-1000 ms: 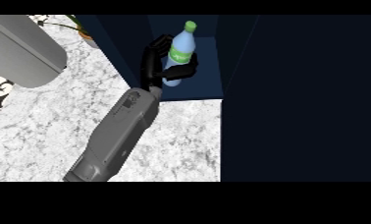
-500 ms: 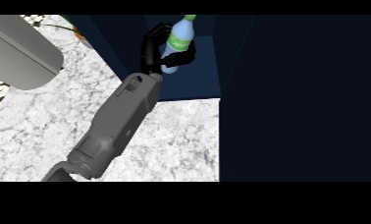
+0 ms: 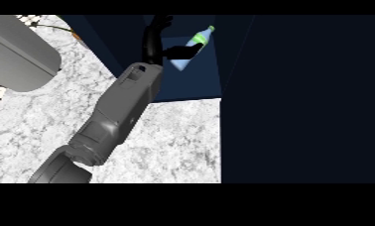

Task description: Pick up the bottled water, place it into the cabinet and close the cabinet

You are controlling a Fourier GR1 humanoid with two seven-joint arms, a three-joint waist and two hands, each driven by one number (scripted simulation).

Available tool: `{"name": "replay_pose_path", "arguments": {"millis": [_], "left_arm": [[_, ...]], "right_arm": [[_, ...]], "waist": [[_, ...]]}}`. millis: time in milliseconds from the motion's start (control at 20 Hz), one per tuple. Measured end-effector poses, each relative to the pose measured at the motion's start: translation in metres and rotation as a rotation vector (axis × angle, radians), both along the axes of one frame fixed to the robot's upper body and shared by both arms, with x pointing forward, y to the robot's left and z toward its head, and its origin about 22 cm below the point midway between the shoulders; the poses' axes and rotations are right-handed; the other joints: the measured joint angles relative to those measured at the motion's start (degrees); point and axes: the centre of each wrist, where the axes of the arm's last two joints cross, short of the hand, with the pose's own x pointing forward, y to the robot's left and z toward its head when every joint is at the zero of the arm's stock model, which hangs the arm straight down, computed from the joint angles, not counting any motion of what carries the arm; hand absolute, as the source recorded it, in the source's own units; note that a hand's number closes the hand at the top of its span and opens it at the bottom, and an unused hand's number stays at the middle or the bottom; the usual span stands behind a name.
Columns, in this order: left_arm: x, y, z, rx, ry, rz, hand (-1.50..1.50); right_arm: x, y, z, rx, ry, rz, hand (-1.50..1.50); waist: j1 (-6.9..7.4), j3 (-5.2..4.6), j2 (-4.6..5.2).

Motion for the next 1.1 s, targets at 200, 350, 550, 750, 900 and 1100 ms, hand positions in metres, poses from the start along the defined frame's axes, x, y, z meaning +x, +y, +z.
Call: {"name": "replay_pose_path", "arguments": {"millis": [200,350,550,750,900,1100], "left_arm": [[0.003,0.003,0.002,0.013,-0.003,0.008,-1.50],[0.004,0.001,0.003,0.010,-0.020,-0.015,-1.50],[0.005,-0.002,0.007,-0.038,-0.079,-0.060,-1.50],[0.005,-0.006,0.012,-0.080,-0.150,-0.108,-1.50],[0.005,-0.009,0.014,-0.104,-0.175,-0.130,-1.50],[0.003,-0.010,0.013,-0.145,-0.196,-0.147,-1.50]], "right_arm": [[0.002,-0.002,0.001,-0.003,-0.006,0.004,-1.50],[0.001,-0.001,0.000,0.006,-0.008,0.004,-1.50],[0.002,-0.002,0.001,0.004,-0.007,-0.001,-1.50],[0.003,-0.001,0.002,0.007,-0.013,-0.001,-1.50],[0.008,-0.002,0.005,-0.007,-0.015,-0.003,-1.50],[0.004,-0.003,0.005,-0.008,-0.004,-0.010,-1.50]], "waist": [[-0.14,0.00,0.11],[-0.13,-0.01,0.03],[0.01,-0.04,-0.01],[0.18,-0.03,-0.21],[0.22,-0.01,-0.34],[0.77,0.01,-0.84]]}}
